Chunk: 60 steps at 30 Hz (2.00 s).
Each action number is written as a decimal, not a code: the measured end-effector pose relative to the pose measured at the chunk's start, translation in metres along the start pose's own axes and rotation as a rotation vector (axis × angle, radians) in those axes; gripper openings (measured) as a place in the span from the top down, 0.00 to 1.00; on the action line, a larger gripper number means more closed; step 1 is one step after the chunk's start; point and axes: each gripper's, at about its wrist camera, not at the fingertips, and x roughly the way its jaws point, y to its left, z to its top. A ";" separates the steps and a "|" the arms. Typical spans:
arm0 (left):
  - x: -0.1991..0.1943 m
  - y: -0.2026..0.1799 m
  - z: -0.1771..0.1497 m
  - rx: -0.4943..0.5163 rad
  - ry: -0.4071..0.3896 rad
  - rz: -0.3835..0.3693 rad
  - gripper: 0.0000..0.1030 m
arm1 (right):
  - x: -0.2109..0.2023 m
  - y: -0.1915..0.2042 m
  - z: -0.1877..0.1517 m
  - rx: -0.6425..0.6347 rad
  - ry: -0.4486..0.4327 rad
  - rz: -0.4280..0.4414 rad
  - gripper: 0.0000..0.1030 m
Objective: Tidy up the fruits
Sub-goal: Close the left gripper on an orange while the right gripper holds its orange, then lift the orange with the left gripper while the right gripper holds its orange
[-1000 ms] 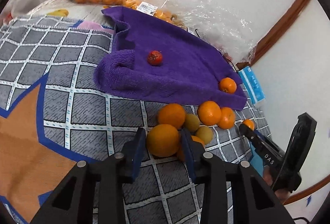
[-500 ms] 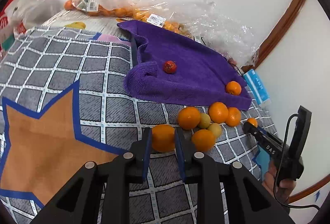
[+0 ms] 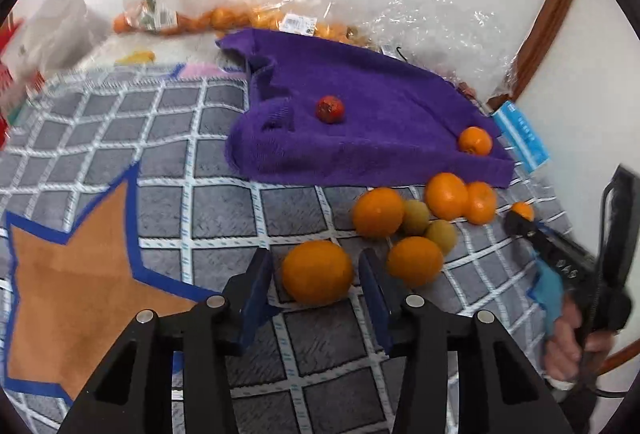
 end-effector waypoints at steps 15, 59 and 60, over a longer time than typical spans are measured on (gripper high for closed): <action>0.000 0.004 -0.005 0.001 -0.034 -0.006 0.68 | 0.009 0.008 -0.001 -0.039 0.041 -0.044 0.69; -0.037 0.031 -0.011 -0.142 -0.248 -0.006 0.68 | -0.010 0.006 -0.003 -0.013 -0.050 -0.034 0.69; -0.037 0.031 -0.011 -0.144 -0.250 -0.005 0.68 | -0.010 0.006 -0.003 -0.011 -0.051 -0.034 0.69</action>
